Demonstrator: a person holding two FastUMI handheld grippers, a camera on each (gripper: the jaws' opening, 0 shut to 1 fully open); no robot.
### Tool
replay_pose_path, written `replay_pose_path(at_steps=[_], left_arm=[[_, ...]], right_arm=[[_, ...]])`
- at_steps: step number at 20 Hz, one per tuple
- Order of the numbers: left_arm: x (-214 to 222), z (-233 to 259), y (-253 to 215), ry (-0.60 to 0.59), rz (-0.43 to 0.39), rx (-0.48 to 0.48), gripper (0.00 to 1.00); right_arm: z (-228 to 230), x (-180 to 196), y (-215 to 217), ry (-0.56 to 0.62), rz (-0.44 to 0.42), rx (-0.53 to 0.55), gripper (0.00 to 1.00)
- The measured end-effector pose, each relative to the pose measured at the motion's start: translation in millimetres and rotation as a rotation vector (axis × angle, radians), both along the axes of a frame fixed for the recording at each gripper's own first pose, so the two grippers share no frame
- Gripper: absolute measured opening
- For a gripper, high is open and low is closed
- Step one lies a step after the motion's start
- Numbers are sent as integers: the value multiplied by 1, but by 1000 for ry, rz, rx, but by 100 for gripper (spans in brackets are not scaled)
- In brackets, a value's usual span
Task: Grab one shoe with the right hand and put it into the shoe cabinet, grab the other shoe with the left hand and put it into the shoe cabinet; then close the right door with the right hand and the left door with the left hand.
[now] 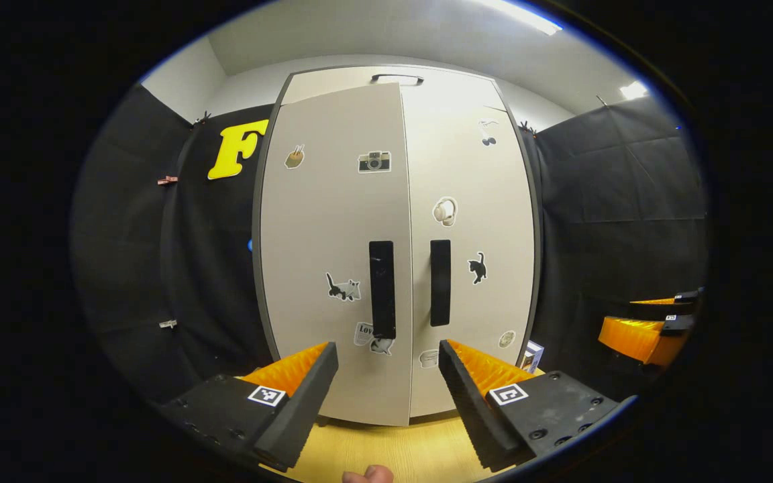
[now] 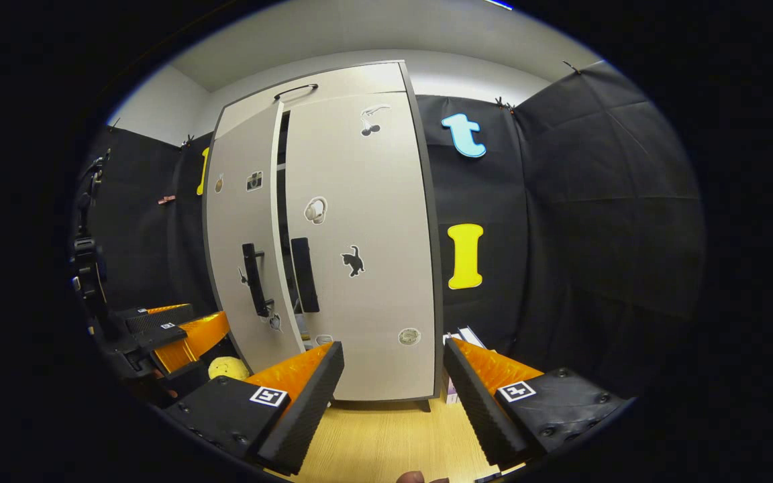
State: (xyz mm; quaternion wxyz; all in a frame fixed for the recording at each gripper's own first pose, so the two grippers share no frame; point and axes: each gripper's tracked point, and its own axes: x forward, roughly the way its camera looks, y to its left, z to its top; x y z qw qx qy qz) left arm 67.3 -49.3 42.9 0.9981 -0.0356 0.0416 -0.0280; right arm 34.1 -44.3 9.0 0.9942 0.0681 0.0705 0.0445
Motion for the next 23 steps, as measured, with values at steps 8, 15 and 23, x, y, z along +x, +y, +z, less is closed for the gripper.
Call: replay_pose_path(at_steps=[8,15,23], left_arm=[[-1,7,-1,-11,9,9,94],[-1,7,0,-5,14,11,94],[-5,6,0,-4,12,3,94]], right_arm=[[0,1,-4,-3,3,3,98],[1,2,-7,-4,2,9,98],[1,-1,-7,-5,3,8,98]])
